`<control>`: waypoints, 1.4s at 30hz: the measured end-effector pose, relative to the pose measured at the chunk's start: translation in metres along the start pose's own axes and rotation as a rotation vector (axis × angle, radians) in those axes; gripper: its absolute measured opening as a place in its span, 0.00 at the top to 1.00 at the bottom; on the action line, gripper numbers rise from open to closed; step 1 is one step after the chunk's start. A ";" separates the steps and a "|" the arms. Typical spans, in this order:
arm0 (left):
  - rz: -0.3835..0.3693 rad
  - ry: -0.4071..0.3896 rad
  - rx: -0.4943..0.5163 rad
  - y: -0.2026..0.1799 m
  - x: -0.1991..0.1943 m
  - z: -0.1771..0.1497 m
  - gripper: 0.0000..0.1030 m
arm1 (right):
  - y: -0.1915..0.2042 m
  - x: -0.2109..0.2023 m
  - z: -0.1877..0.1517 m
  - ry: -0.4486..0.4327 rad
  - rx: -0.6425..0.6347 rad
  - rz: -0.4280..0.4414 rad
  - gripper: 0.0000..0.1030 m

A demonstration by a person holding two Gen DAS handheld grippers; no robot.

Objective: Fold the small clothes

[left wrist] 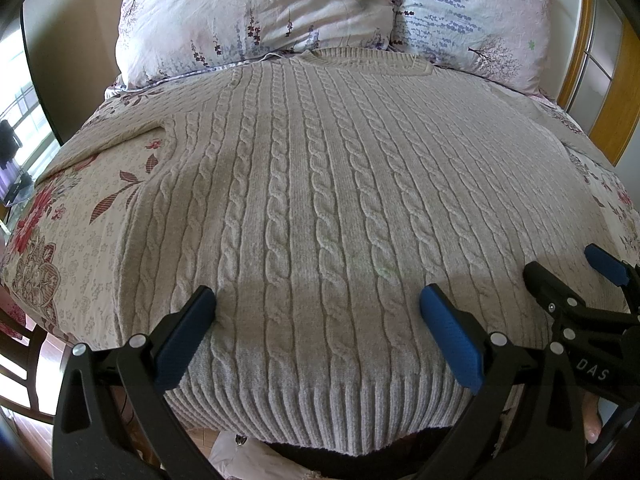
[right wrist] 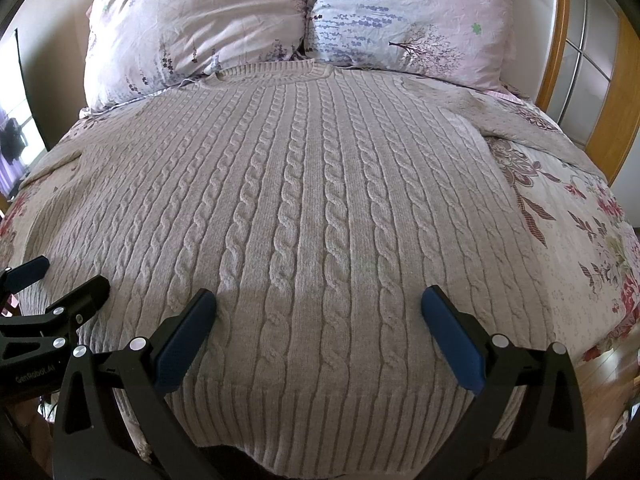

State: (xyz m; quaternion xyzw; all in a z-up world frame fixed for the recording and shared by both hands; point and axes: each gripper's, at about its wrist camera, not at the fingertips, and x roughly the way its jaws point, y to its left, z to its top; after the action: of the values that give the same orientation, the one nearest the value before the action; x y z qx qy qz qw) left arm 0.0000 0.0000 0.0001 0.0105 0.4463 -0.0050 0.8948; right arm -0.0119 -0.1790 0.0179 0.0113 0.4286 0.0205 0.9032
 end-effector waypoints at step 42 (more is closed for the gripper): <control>0.000 -0.001 0.000 0.000 0.000 0.000 0.02 | 0.000 0.000 -0.001 -0.007 -0.009 0.006 0.01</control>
State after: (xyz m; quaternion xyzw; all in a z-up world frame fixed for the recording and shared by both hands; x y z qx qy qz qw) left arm 0.0000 -0.0001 0.0001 0.0106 0.4456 -0.0053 0.8951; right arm -0.0130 -0.1789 0.0173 0.0087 0.4251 0.0253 0.9047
